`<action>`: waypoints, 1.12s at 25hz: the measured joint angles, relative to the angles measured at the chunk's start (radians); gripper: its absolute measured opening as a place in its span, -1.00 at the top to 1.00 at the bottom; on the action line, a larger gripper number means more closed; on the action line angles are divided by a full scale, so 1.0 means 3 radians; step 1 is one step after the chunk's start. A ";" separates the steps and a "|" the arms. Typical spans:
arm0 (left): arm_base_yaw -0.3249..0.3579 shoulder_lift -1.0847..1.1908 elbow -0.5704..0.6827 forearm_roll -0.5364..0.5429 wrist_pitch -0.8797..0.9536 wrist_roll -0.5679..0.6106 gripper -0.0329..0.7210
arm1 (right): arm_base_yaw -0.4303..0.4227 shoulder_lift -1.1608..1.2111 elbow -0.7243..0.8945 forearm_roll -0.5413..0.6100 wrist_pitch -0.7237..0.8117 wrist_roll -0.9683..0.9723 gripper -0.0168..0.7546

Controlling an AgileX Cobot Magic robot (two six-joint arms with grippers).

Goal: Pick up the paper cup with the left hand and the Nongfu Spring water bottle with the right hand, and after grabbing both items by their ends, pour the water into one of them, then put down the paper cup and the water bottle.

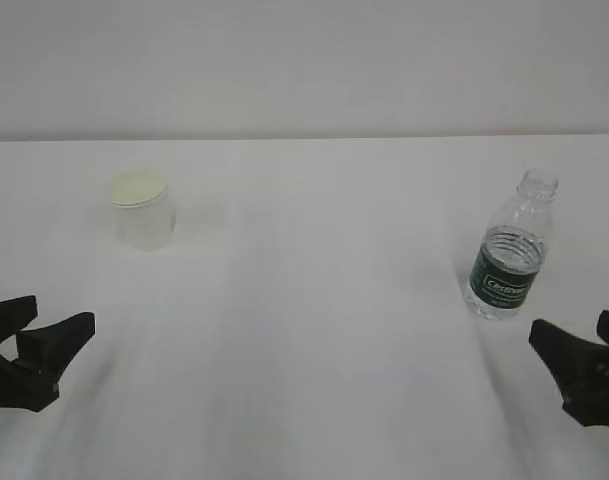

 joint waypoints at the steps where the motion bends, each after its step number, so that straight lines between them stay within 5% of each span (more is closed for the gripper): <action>1: 0.0000 0.0002 -0.0016 0.0000 0.0000 0.0000 -0.48 | 0.0000 0.0112 -0.0011 0.0000 -0.0007 0.0000 -0.56; 20: 0.0000 0.0206 -0.0333 -0.0006 0.0000 0.0000 -0.49 | 0.0000 0.0451 -0.0212 0.0133 -0.0051 0.0000 -0.56; 28: 0.0000 0.0219 -0.0338 -0.0123 0.0000 0.0000 -0.68 | 0.0000 0.0456 -0.0305 0.0133 -0.0051 0.0010 -0.57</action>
